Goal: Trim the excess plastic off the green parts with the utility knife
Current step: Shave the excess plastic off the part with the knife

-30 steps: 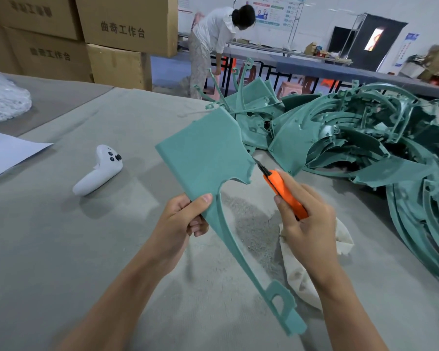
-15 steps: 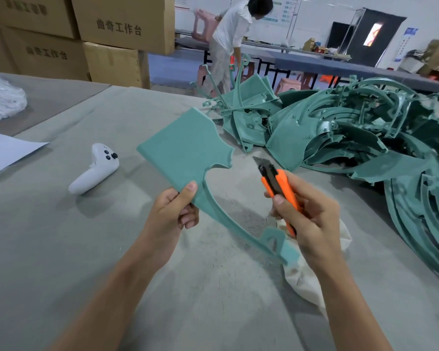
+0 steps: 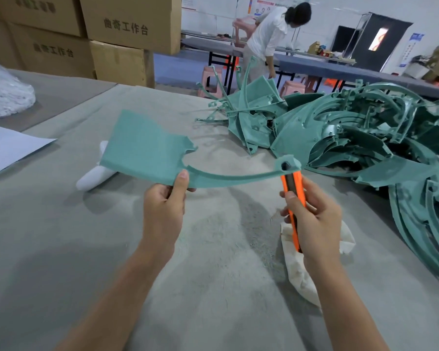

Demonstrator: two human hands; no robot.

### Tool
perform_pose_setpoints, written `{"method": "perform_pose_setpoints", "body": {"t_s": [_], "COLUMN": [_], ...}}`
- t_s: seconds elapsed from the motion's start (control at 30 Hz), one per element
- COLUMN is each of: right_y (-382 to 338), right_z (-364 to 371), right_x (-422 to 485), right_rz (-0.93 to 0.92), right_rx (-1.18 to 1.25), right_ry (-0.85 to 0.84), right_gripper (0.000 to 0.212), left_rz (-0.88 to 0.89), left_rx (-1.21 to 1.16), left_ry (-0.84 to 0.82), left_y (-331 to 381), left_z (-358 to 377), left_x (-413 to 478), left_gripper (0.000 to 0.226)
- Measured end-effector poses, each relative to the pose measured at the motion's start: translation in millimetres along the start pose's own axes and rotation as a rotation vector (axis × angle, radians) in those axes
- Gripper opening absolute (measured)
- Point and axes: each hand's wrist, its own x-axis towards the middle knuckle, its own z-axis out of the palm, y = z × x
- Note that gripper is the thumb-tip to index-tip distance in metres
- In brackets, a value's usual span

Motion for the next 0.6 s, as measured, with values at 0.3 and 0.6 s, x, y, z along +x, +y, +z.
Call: {"method": "perform_pose_setpoints", "body": {"t_s": [0.3, 0.6], "right_y": [-10.4, -13.0], "right_z": [12.8, 5.6], "right_x": [-11.2, -5.4], "right_rz": [-0.211, 0.066], "right_rx": [-0.063, 0.226], "right_ry": [0.165, 0.086], "right_gripper": [0.05, 0.025], "left_rz": [-0.02, 0.115], "left_rx": [0.003, 0.201], "left_ry": [0.182, 0.098], "left_y": [-3.6, -10.7], "left_z": [-1.5, -4.2], "left_x": [0.7, 2.2], "left_gripper": [0.041, 0.052]}}
